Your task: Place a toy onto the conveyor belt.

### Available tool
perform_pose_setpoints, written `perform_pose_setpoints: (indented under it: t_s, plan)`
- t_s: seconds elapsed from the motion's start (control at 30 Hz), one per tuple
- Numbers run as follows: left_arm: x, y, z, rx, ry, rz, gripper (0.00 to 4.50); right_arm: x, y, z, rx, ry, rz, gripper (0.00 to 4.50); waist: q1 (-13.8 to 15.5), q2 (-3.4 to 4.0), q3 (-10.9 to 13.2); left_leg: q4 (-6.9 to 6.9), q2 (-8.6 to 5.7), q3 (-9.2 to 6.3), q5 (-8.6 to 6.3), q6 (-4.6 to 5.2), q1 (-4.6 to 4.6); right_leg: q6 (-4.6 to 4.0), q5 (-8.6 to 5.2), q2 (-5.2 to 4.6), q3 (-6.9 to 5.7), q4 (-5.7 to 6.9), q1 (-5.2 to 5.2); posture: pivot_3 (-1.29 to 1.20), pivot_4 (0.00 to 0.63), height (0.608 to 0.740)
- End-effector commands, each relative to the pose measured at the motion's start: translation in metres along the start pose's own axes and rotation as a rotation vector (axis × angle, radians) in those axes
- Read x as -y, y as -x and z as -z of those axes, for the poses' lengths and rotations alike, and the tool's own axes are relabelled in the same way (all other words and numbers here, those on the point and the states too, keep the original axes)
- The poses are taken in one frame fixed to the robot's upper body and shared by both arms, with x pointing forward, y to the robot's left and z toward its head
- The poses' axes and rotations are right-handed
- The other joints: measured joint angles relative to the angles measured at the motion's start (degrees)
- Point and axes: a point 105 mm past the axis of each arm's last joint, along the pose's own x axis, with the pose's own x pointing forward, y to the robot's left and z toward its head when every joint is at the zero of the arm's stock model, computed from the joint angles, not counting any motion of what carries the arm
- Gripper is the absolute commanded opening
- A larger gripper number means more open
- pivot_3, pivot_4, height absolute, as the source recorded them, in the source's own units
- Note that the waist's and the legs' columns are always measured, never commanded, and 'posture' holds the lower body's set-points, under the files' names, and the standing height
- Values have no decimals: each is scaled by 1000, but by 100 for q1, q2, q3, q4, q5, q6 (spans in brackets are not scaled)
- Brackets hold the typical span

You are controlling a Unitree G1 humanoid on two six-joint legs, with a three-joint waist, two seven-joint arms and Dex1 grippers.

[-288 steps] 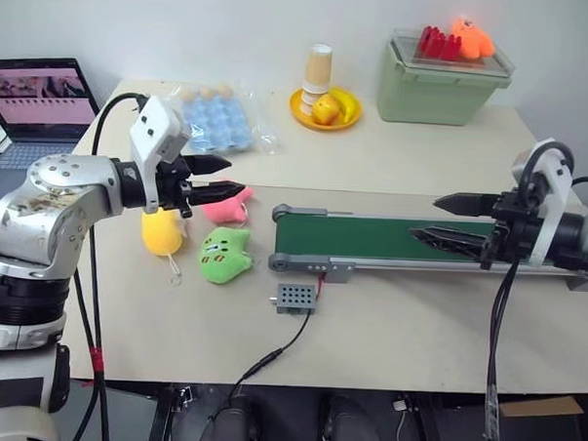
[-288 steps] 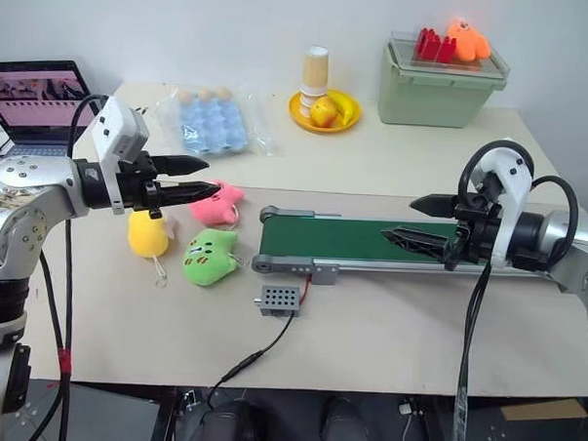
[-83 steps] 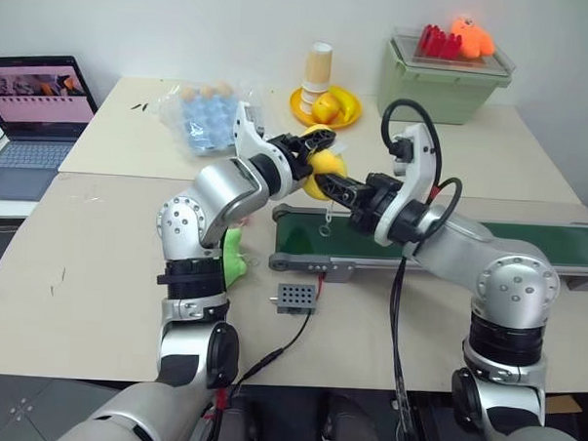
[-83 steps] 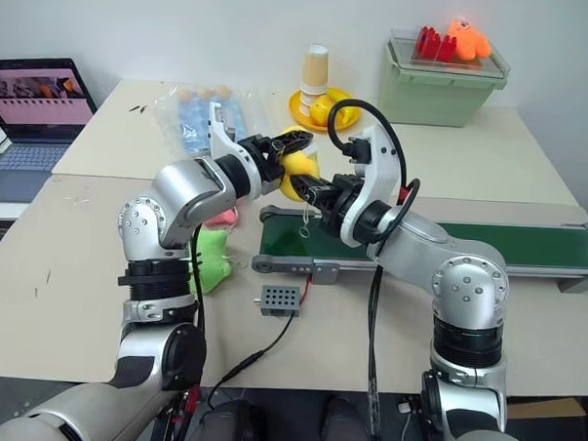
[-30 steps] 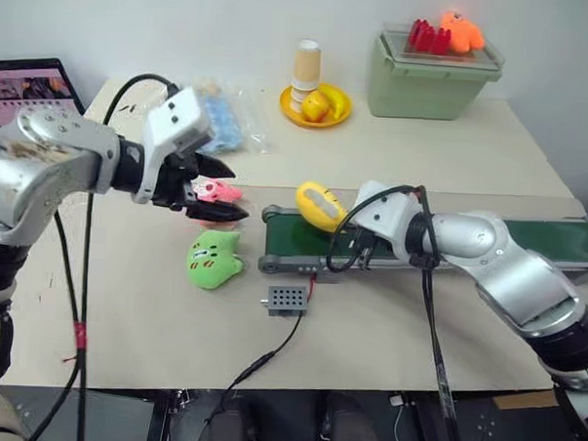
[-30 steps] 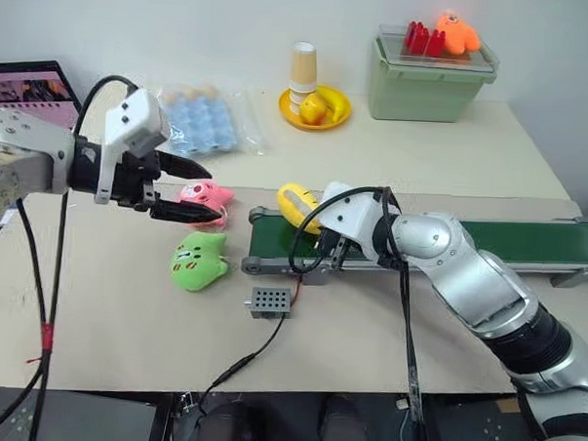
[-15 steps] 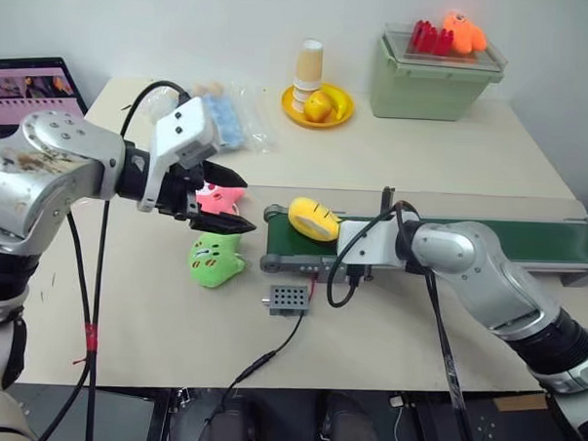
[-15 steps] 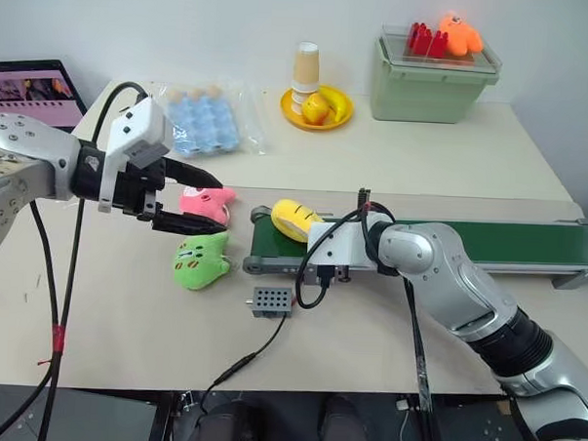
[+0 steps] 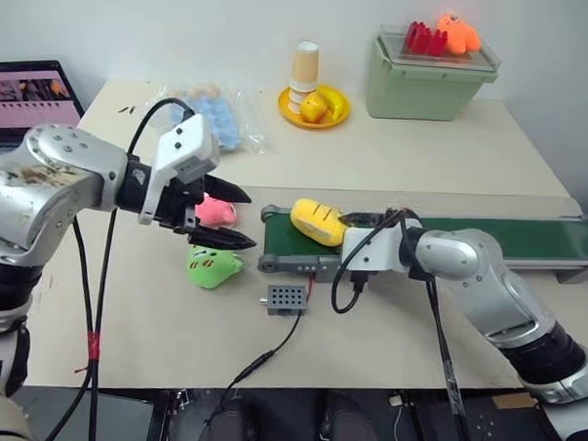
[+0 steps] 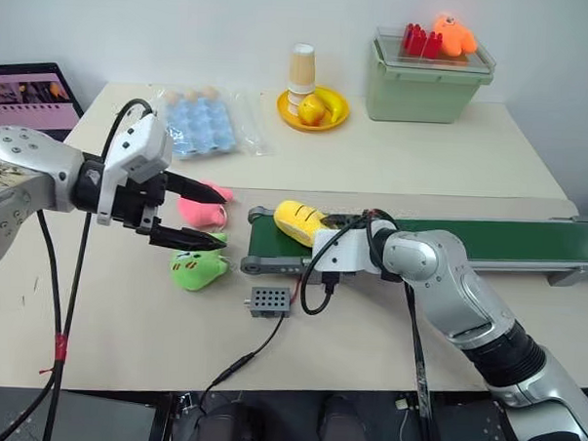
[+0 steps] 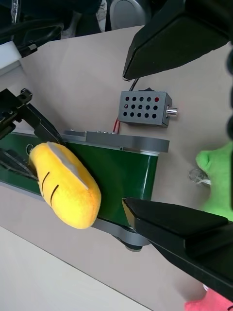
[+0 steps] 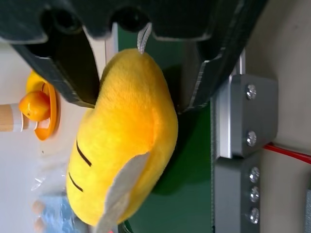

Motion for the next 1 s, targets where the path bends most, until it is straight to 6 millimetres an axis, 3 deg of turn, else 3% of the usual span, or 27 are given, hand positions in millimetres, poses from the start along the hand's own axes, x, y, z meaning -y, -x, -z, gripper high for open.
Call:
perform_pose_setpoints:
  t_s: [0.03,0.27,0.5,0.67,1.0]
  plan:
    - [-14,4,-8,0,-37,-89,4116,14,10,-11,13,22,4,4487,1,0,0,-1,0,0,0,0,0,-1,1,0,0,0,0,0,150,734]
    - [-24,3,-7,-14,-39,-120,4116,37,44,-21,10,-42,-49,4487,21,0,0,0,-1,-2,-1,3,-11,-22,15,0,-7,0,-1,0,150,734]
    - [-16,3,-14,37,-48,-60,4116,49,80,-46,121,-335,-157,4487,73,0,0,9,1,-11,-3,6,-11,-26,17,0,-10,0,-1,0,150,734]
    - [-6,8,-12,57,-37,-12,4116,63,99,-42,139,-480,-144,4487,86,0,0,12,1,-14,-7,13,-11,-26,17,-1,-8,0,-1,0,150,734]
    - [-12,24,46,-183,62,-120,4116,82,112,-29,128,-551,-65,4487,78,0,0,12,1,-10,-9,15,-9,-26,17,-3,-3,0,-2,0,150,734]
